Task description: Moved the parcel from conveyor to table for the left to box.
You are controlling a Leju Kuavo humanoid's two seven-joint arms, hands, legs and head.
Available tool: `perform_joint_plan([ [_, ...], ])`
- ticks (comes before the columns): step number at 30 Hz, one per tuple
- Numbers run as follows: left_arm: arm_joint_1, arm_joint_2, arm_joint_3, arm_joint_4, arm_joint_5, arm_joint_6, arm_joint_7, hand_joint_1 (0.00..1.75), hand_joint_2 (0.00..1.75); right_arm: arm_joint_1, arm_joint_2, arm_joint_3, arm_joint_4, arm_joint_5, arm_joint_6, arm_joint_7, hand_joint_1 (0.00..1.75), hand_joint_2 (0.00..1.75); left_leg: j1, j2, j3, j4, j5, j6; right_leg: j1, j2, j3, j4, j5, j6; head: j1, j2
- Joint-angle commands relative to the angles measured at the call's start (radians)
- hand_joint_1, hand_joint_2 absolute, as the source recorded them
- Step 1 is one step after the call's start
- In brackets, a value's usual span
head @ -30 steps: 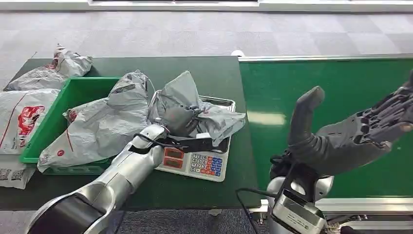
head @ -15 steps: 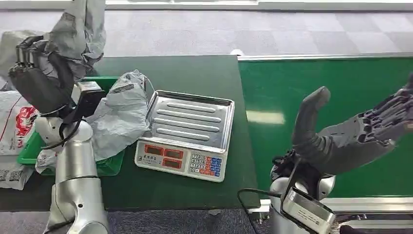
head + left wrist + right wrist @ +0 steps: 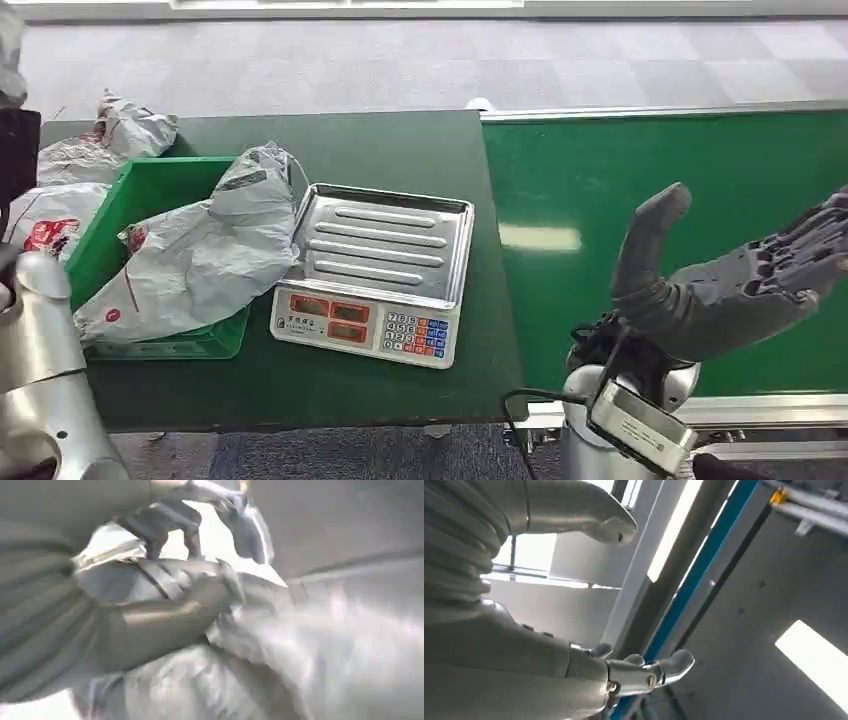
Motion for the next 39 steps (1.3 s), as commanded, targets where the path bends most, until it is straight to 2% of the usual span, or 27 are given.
perform_joint_plan([
  [1, -0.002, 0.122, -0.499, 0.442, -0.057, 0.002, -0.043, 0.0, 0.0, 0.061, 0.01, -0.027, 0.004, 0.003, 0.002, 0.0, 0.0, 1.75, 0.0, -0.012, 0.008, -0.008, 0.002, 0.002, 0.0, -0.013, 0.015, -0.006, -0.001, 0.002, 0.002, 0.0],
  [2, -0.001, 0.123, -0.484, 0.44, -0.053, 0.002, -0.059, 0.0, 0.0, 0.06, 0.01, -0.026, 0.005, 0.002, 0.002, 0.0, 0.0, 1.75, 0.002, -0.011, 0.003, -0.002, 0.0, 0.001, 0.002, -0.011, 0.011, -0.001, -0.002, 0.0, 0.004, 0.0],
  [5, -0.001, 0.106, -0.436, 0.454, -0.044, 0.002, -0.099, 0.0, 0.0, 0.058, 0.01, -0.023, 0.004, 0.003, 0.002, 0.0, 0.0, 1.75, 0.0, -0.002, 0.001, -0.003, 0.0, 0.0, -0.001, -0.003, 0.004, -0.001, 0.003, -0.002, 0.003, 0.0],
  [10, -0.001, 0.102, -0.426, 0.45, -0.045, 0.002, -0.109, 0.0, 0.0, 0.058, 0.01, -0.021, 0.003, 0.002, 0.002, 0.0, 0.0, 1.75, 0.0, -0.005, 0.003, -0.003, 0.0, 0.0, 0.0, -0.007, 0.006, -0.002, 0.002, -0.002, 0.003, 0.0],
  [15, 0.025, 0.036, -0.265, 0.399, 0.006, 0.002, -0.272, 0.0, 0.0, 0.058, 0.01, -0.014, 0.003, 0.009, 0.002, 0.007, 0.0, 1.75, 0.0, -0.006, 0.0, -0.002, 0.0, 0.0, 0.0, -0.007, 0.004, -0.001, 0.002, -0.002, 0.003, 0.0],
  [17, 0.056, -0.008, -0.161, 0.32, 0.046, 0.002, -0.395, 0.0, 0.0, 0.058, 0.01, -0.014, 0.007, 0.005, 0.002, 0.006, 0.0, 1.75, 0.0, -0.006, 0.001, -0.003, 0.001, 0.001, 0.0, -0.008, 0.005, -0.002, 0.002, -0.002, 0.003, 0.0],
  [19, 0.062, -0.092, -0.004, 0.253, 0.175, 0.002, -0.613, 0.0, 0.0, 0.054, 0.01, -0.013, 0.018, 0.003, 0.002, 0.005, 0.0, 1.75, 0.0, -0.006, 0.001, -0.003, 0.0, 0.001, 0.0, -0.008, 0.005, -0.002, 0.002, -0.001, 0.003, 0.0],
  [20, 0.062, -0.092, -0.004, 0.253, 0.175, 0.002, -0.613, 0.0, 0.0, 0.054, 0.01, -0.013, 0.018, 0.003, 0.002, 0.005, 0.0, 1.75, 0.001, -0.006, -0.001, -0.001, 0.0, 0.001, 0.0, -0.008, 0.004, -0.001, 0.002, -0.001, 0.003, 0.0],
  [21, 0.046, -0.204, 0.223, 0.186, 0.299, 0.002, -0.905, 0.0, 0.0, 0.052, 0.01, -0.014, 0.03, -0.002, 0.002, 0.001, 0.0, 1.75, 0.001, -0.008, 0.0, -0.002, 0.0, 0.001, 0.0, -0.01, 0.005, -0.002, 0.001, -0.001, 0.003, 0.0],
  [22, 0.009, -0.269, 0.371, 0.197, 0.531, 0.002, -1.192, 0.0, 0.0, 0.047, 0.01, -0.013, 0.04, -0.005, 0.002, 0.0, 0.0, 1.75, 0.001, -0.007, -0.002, -0.001, 0.0, 0.001, 0.0, -0.009, 0.003, -0.001, 0.002, -0.001, 0.003, 0.0],
  [27, 0.009, -0.269, 0.371, 0.197, 0.531, 0.002, -1.192, 0.0, 0.0, 0.047, 0.01, -0.013, 0.04, -0.005, 0.002, 0.0, 0.0, 1.75, -0.001, -0.005, 0.001, -0.003, 0.0, 0.001, -0.001, -0.007, 0.005, -0.002, 0.002, -0.001, 0.003, 0.0],
  [28, 0.027, -0.279, 0.319, 0.104, 0.634, 0.002, -1.192, 0.0, 0.0, 0.044, 0.01, -0.009, 0.05, -0.007, 0.002, 0.0, 0.0, 1.75, 0.0, -0.006, 0.0, -0.002, 0.0, 0.0, 0.0, -0.007, 0.004, -0.002, 0.002, -0.002, 0.003, 0.0],
  [29, 0.102, -0.248, 0.153, -0.045, 0.885, 0.002, -1.192, 0.0, 0.0, 0.041, 0.01, -0.01, 0.067, -0.01, 0.002, 0.0, 0.0, 1.75, 0.0, -0.006, 0.0, -0.003, 0.0, 0.0, 0.0, -0.008, 0.005, -0.002, 0.002, -0.002, 0.003, 0.0],
  [30, 0.156, -0.207, 0.044, -0.121, 1.14, 0.002, -1.192, 0.0, 1.75, 0.033, 0.01, -0.018, 0.082, -0.01, 0.002, 0.0, 0.0, 1.75, 0.0, -0.006, -0.002, 0.0, 0.0, 0.0, 0.0, -0.008, 0.003, -0.001, 0.002, -0.002, 0.003, 0.0],
  [31, 0.206, -0.175, -0.099, -0.268, 1.429, -0.111, -1.192, 0.0, 1.75, 0.028, 0.01, -0.021, 0.128, -0.038, 0.002, 0.0, 0.0, 1.75, 0.001, -0.005, -0.002, -0.001, 0.0, 0.001, 0.0, -0.008, 0.003, -0.002, 0.002, -0.002, 0.003, 0.0],
  [32, 0.206, -0.175, -0.099, -0.268, 1.429, -0.111, -1.192, 0.0, 1.75, 0.028, 0.01, -0.021, 0.128, -0.038, 0.002, 0.0, 0.0, 1.75, 0.002, -0.005, -0.004, 0.0, 0.0, 0.0, 0.0, -0.007, 0.001, -0.001, 0.003, -0.002, 0.004, 0.0],
  [33, 0.246, -0.21, -0.164, -0.347, 1.541, -0.283, -1.192, 0.0, 1.75, 0.023, 0.01, 0.016, 0.215, -0.106, 0.002, 0.0, 0.0, 1.75, 0.003, -0.005, -0.003, -0.001, -0.001, 0.001, 0.0, -0.007, 0.002, -0.002, 0.002, -0.002, 0.003, 0.0],
  [34, 0.29, -0.227, -0.24, -0.413, 1.597, -0.422, -1.14, 0.0, 1.75, 0.017, -0.001, 0.047, 0.295, -0.167, 0.002, 0.017, 0.0, 1.75, 0.003, -0.003, -0.002, -0.001, -0.001, 0.001, 0.0, -0.005, 0.003, -0.002, 0.002, -0.002, 0.003, 0.0],
  [35, 0.307, -0.245, -0.247, -0.436, 1.589, -0.424, -1.136, 0.0, 1.75, 0.016, -0.01, 0.044, 0.303, -0.191, 0.002, 0.005, 0.0, 1.75, 0.002, -0.004, -0.001, -0.002, -0.001, 0.0, 0.0, -0.005, 0.003, -0.002, 0.001, -0.002, 0.003, 0.0],
  [37, 0.371, -0.254, -0.322, -0.456, 1.607, -0.551, -1.121, 0.0, 1.75, 0.018, -0.064, 0.08, 0.334, -0.282, 0.028, 0.062, 0.0, 1.75, 0.002, -0.007, 0.001, -0.003, 0.0, 0.0, 0.0, -0.008, 0.006, -0.004, 0.001, -0.002, 0.003, 0.0],
  [39, 0.381, -0.259, -0.326, -0.45, 1.601, -0.551, -1.137, 0.0, 1.75, 0.02, -0.067, 0.08, 0.337, -0.29, 0.026, 0.06, 0.0, 1.75, 0.001, -0.012, 0.001, -0.003, 0.0, 0.001, -0.001, -0.012, 0.008, -0.004, -0.001, 0.001, 0.003, 0.0],
])
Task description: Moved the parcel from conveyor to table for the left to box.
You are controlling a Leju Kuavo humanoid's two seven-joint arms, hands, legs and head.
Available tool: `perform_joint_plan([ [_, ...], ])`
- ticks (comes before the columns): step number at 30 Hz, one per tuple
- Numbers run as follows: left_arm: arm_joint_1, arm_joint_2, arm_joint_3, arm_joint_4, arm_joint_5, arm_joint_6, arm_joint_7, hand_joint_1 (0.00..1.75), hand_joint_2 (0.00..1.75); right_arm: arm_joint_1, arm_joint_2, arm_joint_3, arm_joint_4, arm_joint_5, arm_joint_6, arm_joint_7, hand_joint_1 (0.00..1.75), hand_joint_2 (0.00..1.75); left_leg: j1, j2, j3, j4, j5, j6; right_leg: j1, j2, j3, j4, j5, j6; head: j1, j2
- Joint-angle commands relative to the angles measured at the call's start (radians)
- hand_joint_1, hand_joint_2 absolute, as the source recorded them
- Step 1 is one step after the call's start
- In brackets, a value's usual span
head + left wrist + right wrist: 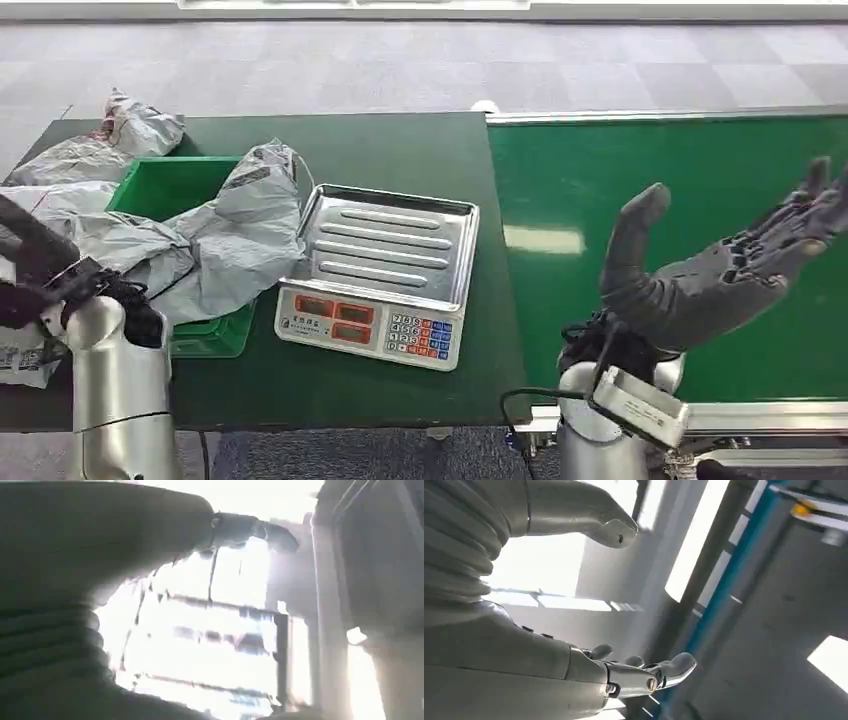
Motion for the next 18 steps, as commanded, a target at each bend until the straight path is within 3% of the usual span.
perform_joint_plan([
  [1, 0.188, -0.027, -0.331, -0.243, -0.018, -0.312, 0.03, 0.0, 1.75, 0.023, -0.074, 0.081, 0.237, -0.189, 0.064, 0.089, 0.0, 1.75, -0.001, -0.003, 0.003, -0.002, 0.0, 0.002, 0.001, -0.003, 0.005, -0.004, -0.001, 0.002, 0.0, 0.0],
  [6, 0.231, -0.089, -0.476, -0.159, -0.058, -0.474, 0.081, 0.0, 1.75, 0.06, -0.09, 0.041, 0.255, -0.36, 0.24, 0.106, 0.0, 1.75, -0.003, -0.004, 0.007, -0.006, -0.001, 0.003, -0.001, -0.006, 0.01, -0.006, -0.001, 0.002, 0.0, 0.0],
  [7, 0.239, -0.1, -0.515, -0.137, -0.041, -0.512, 0.086, 0.0, 0.0, 0.06, -0.098, 0.039, 0.267, -0.352, 0.251, 0.1, 0.0, 1.75, -0.003, -0.007, 0.004, -0.003, -0.001, 0.004, -0.001, -0.009, 0.008, -0.005, -0.002, 0.002, 0.0, 0.0],
  [8, 0.246, -0.105, -0.543, -0.12, -0.056, -0.508, 0.08, 0.0, 0.0, 0.059, -0.097, 0.034, 0.269, -0.347, 0.26, 0.103, 0.0, 0.0, -0.003, -0.01, 0.005, -0.004, -0.001, 0.004, -0.001, -0.012, 0.009, -0.006, -0.002, 0.003, 0.0, 0.0],
  [9, 0.244, -0.107, -0.572, -0.094, -0.046, -0.525, 0.075, 0.0, 1.75, 0.059, -0.095, 0.03, 0.264, -0.351, 0.276, 0.106, 0.0, 0.0, -0.003, -0.009, 0.004, -0.003, -0.001, 0.005, -0.001, -0.011, 0.008, -0.005, -0.002, 0.004, 0.0, 0.0],
  [16, 0.224, -0.088, -0.605, -0.079, -0.106, -0.51, 0.071, 0.0, 1.75, 0.058, -0.094, 0.037, 0.247, -0.341, 0.302, 0.114, 0.0, 0.0, -0.005, -0.005, 0.004, -0.003, -0.002, 0.005, -0.002, -0.008, 0.006, -0.004, -0.002, 0.003, 0.0, 0.0],
  [17, 0.22, -0.084, -0.622, -0.083, -0.158, -0.497, 0.063, 0.0, 1.75, 0.058, -0.097, 0.045, 0.241, -0.341, 0.324, 0.111, 0.0, 1.75, -0.004, -0.005, 0.003, -0.002, -0.002, 0.005, -0.002, -0.008, 0.005, -0.003, -0.002, 0.003, 0.0, 0.0],
  [18, 0.218, -0.087, -0.624, -0.081, -0.147, -0.52, 0.06, 0.0, 1.75, 0.056, -0.097, 0.047, 0.237, -0.333, 0.328, 0.106, 0.0, 1.75, -0.005, -0.005, 0.005, -0.003, -0.002, 0.005, -0.002, -0.008, 0.007, -0.004, -0.002, 0.003, 0.0, 0.0],
])
